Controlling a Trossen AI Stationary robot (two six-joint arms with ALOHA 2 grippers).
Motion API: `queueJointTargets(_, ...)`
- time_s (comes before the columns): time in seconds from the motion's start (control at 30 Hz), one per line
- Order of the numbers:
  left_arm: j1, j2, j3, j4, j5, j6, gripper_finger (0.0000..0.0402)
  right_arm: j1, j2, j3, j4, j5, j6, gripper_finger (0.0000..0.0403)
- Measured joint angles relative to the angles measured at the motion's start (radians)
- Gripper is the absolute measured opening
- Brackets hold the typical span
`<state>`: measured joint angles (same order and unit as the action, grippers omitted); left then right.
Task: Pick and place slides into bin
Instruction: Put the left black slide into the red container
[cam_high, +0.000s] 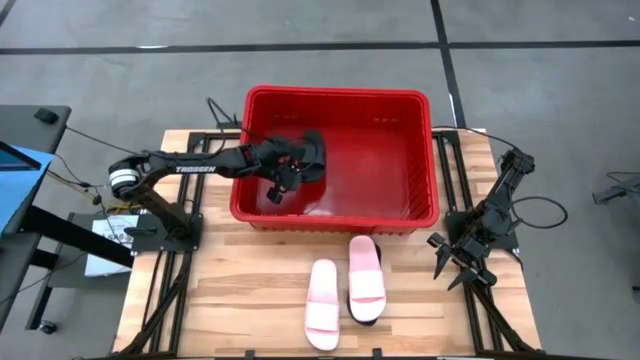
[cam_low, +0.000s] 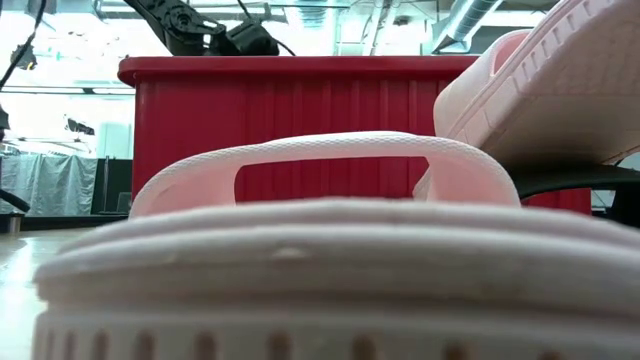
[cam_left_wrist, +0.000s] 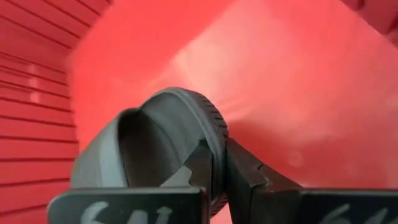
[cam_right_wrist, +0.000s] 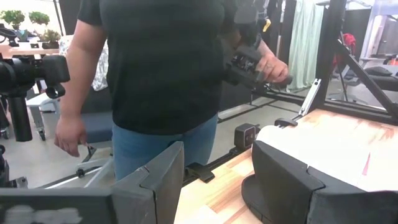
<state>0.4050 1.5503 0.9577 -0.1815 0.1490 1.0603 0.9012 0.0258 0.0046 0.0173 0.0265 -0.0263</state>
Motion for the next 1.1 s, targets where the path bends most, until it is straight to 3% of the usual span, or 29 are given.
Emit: queueJointTargets(1.1,-0.007,0.041,0.000,0.045,-0.012,0.085,0.0006,0.000,0.000,0.000,0.000,0.000,0.000,0.0184)
